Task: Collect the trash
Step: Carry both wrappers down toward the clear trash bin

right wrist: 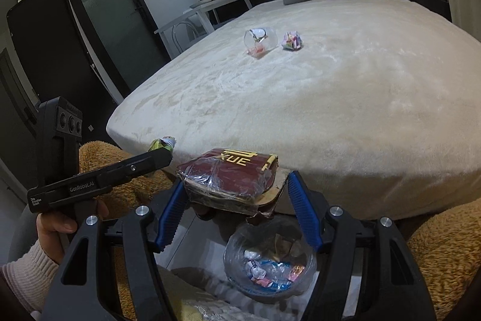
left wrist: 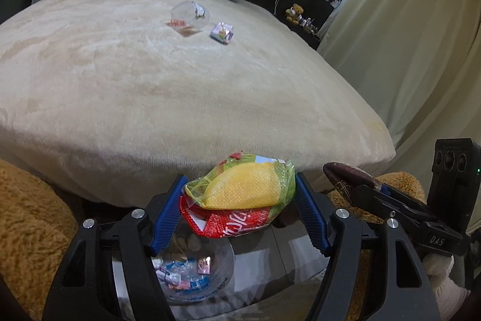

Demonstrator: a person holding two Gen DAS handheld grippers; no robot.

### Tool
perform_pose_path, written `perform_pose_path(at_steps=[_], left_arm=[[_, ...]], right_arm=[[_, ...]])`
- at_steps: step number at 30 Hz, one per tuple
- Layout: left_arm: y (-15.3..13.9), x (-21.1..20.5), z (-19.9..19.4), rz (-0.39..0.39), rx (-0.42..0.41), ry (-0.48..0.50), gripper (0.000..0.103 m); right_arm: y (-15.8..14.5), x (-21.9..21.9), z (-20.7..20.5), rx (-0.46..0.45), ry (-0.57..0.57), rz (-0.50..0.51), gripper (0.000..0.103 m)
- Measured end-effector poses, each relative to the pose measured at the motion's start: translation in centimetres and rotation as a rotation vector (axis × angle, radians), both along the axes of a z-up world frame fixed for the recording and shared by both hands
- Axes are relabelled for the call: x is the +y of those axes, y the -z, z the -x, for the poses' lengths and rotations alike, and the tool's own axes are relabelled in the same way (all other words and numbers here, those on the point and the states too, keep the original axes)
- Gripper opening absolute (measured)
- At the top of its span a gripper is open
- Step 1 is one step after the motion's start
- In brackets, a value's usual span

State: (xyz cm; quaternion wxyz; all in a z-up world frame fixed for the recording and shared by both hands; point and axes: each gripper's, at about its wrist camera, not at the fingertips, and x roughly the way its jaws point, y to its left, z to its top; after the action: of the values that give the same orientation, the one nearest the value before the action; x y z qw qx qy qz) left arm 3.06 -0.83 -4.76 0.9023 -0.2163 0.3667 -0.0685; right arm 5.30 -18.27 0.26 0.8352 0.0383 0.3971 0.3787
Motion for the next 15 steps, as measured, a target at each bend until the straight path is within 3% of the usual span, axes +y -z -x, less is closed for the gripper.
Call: perform_pose_path(at_steps=[11, 15], left_arm=[[5.7, 1.2, -0.9, 0.117, 0.243, -0.025, 0.069], [7.6, 1.9, -1.3, 0.169, 0.321, -0.046, 0.069]], right_arm=[[4.2, 0.3, -2.6, 0.264, 0.012, 0.001, 0.066], [5.2, 0.6, -3.1, 0.317, 0.026, 0.010, 0.066]])
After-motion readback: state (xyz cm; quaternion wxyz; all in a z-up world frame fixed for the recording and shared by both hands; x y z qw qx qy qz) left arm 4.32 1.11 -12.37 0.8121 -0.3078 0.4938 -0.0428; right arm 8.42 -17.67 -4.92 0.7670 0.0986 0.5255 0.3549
